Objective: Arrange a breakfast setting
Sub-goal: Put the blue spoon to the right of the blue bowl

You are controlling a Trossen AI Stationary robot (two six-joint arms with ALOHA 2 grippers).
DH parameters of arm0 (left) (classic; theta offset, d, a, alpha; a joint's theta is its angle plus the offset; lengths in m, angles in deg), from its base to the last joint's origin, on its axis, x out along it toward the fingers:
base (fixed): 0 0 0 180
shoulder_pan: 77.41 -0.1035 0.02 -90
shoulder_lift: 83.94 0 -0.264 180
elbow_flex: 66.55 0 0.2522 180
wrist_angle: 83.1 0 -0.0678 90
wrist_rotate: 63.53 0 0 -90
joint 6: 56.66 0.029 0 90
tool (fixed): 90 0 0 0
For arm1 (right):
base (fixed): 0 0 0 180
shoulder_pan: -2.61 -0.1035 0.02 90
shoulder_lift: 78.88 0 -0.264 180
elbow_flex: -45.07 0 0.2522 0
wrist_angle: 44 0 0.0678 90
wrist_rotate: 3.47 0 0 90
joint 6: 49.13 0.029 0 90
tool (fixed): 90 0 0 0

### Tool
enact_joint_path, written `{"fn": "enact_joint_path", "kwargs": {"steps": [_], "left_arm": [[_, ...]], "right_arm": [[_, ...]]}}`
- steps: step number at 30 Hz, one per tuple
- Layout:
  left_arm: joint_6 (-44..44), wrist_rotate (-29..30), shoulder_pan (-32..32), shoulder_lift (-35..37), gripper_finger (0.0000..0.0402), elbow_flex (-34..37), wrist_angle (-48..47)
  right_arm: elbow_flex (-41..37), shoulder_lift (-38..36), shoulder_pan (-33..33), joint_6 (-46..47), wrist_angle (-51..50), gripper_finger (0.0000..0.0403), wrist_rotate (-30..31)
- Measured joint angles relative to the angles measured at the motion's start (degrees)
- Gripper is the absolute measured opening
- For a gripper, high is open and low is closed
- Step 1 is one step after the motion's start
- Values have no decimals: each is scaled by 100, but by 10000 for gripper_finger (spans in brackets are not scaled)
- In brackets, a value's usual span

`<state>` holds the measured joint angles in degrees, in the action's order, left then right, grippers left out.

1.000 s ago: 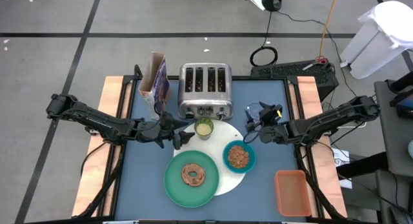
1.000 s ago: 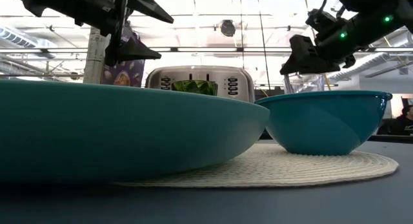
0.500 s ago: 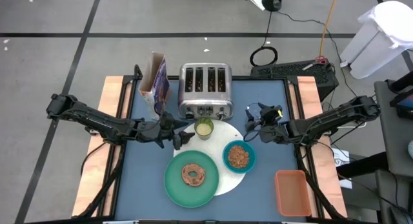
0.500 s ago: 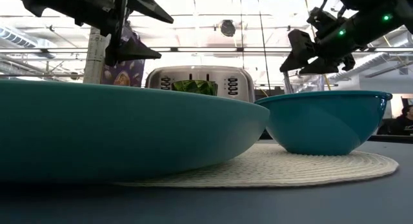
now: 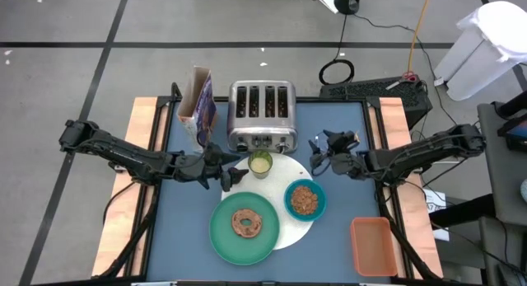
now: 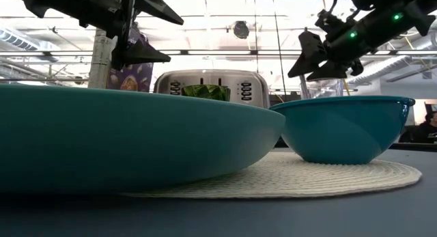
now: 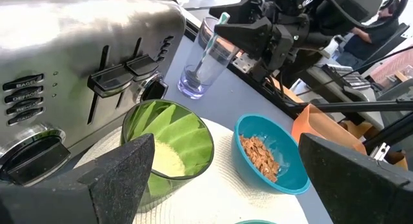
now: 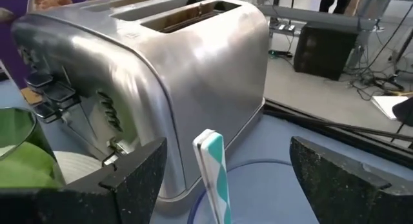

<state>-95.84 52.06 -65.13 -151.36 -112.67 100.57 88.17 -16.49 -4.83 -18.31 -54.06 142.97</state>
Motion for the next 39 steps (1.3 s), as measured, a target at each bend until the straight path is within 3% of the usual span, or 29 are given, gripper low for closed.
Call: {"fn": "enact_joint_path", "kwargs": {"steps": [8, 39], "left_arm": [[0, 0, 0, 0, 388, 0, -1], [-2, 0, 1, 0, 388, -2, -2]], "right_arm": [[0, 0, 163, -1, 0, 307, -111], [0, 0, 178, -23, 166, 130, -111]]}}
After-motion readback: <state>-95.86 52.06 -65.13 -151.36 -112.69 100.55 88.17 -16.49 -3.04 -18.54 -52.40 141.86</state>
